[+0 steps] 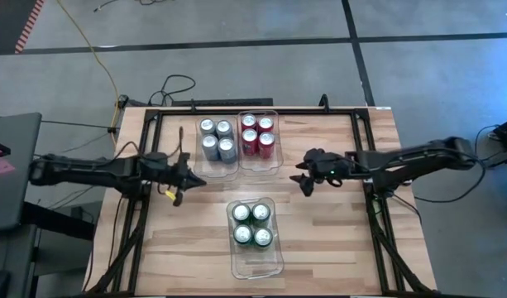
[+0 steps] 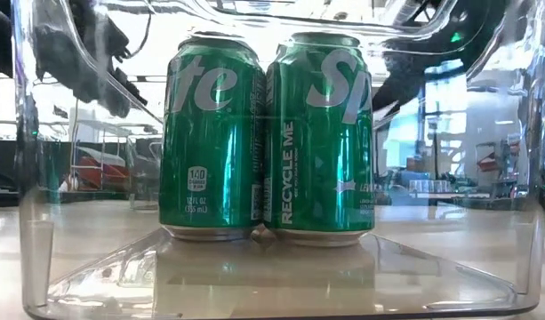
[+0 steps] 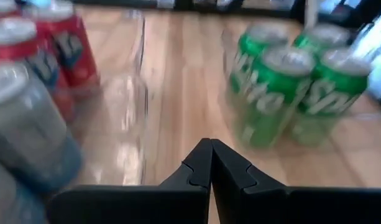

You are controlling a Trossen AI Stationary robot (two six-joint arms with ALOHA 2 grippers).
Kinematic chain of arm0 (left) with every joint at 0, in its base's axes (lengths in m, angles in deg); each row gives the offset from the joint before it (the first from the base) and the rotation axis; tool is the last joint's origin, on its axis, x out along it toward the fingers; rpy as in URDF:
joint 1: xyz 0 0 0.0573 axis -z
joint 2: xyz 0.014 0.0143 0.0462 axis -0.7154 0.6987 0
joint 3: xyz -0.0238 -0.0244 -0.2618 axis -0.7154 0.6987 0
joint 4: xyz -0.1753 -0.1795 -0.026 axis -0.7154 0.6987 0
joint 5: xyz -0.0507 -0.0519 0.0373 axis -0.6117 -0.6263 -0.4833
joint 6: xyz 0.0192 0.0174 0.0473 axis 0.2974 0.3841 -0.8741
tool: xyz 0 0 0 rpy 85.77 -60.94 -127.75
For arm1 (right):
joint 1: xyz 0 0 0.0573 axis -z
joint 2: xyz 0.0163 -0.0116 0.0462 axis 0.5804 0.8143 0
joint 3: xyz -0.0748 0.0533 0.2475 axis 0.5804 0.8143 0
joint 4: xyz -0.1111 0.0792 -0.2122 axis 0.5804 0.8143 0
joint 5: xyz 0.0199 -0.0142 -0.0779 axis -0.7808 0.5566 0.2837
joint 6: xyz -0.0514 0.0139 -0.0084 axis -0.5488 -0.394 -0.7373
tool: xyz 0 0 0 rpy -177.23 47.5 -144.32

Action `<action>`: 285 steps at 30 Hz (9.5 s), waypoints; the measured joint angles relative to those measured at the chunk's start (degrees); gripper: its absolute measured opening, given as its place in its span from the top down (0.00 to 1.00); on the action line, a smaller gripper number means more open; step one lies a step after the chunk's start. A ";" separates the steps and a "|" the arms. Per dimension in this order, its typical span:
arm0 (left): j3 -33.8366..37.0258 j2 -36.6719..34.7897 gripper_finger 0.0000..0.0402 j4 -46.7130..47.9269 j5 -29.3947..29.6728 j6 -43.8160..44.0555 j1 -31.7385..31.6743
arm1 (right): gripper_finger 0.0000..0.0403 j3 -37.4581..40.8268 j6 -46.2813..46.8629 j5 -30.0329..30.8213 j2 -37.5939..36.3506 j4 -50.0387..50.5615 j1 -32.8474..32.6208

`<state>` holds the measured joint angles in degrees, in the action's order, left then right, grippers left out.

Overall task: Sort soda cans
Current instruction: Adjust the transparent bins on the table, then move the bottom transparent bin to the top right of the table

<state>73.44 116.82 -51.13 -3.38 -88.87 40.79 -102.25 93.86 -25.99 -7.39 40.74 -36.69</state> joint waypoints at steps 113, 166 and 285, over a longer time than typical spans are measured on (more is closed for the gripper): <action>-17.12 65.62 1.00 -37.51 16.94 5.03 32.15 | 0.29 0.00 34.45 1.45 6.47 13.23 -30.22; -40.28 72.02 1.00 -17.22 1.46 -10.10 14.35 | 0.29 -1.72 65.24 5.44 6.39 29.39 -49.98; -40.02 70.28 1.00 -17.11 18.59 -6.04 21.90 | 1.00 -20.84 33.29 29.87 29.05 14.94 -51.10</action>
<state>33.42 187.10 -68.25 15.21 -94.91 62.69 -123.09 127.15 3.87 21.66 55.68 -87.80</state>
